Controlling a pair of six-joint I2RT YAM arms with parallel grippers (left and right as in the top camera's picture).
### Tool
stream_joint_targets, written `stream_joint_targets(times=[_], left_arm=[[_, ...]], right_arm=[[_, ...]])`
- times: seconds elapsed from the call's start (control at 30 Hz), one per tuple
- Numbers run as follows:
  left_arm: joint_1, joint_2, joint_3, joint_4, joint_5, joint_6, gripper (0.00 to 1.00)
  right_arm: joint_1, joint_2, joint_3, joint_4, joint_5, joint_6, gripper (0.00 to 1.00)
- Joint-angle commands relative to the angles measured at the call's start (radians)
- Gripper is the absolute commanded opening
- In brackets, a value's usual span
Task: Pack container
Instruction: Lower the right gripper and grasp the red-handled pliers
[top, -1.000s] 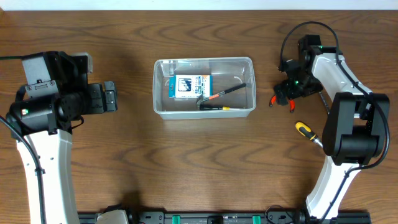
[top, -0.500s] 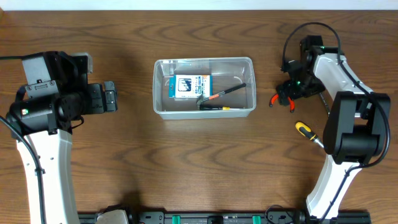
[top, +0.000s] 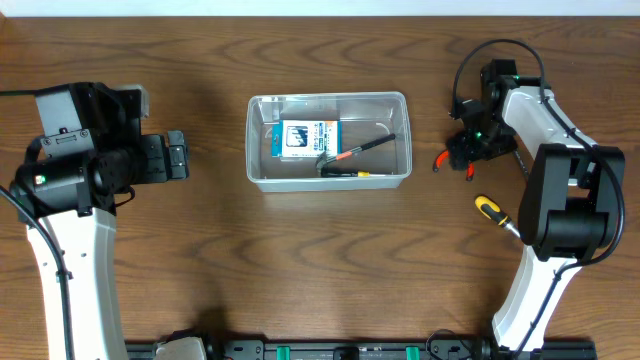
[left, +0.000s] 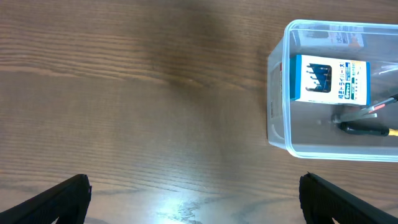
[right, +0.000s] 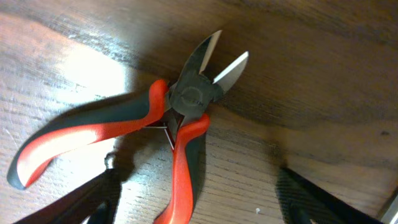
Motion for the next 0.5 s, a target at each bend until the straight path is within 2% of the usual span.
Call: stream_joint_targets(times=[0.0, 0.17, 0.37, 0.47], left_arm=[[-0.002, 0.007, 0.000, -0.005, 0.013, -0.004, 0.98], [-0.002, 0.007, 0.000, -0.005, 0.013, -0.004, 0.98], [-0.002, 0.007, 0.000, -0.004, 0.013, -0.004, 0.98], [-0.002, 0.007, 0.000, -0.004, 0.013, -0.004, 0.98]], right_arm=[[-0.006, 0.023, -0.005, 0.000, -0.011, -0.004, 0.68], [-0.006, 0.023, -0.005, -0.001, -0.011, 0.006, 0.63], [-0.006, 0.023, -0.005, -0.003, -0.011, 0.008, 0.45], [-0.006, 0.023, -0.005, -0.003, -0.012, 0.014, 0.41]])
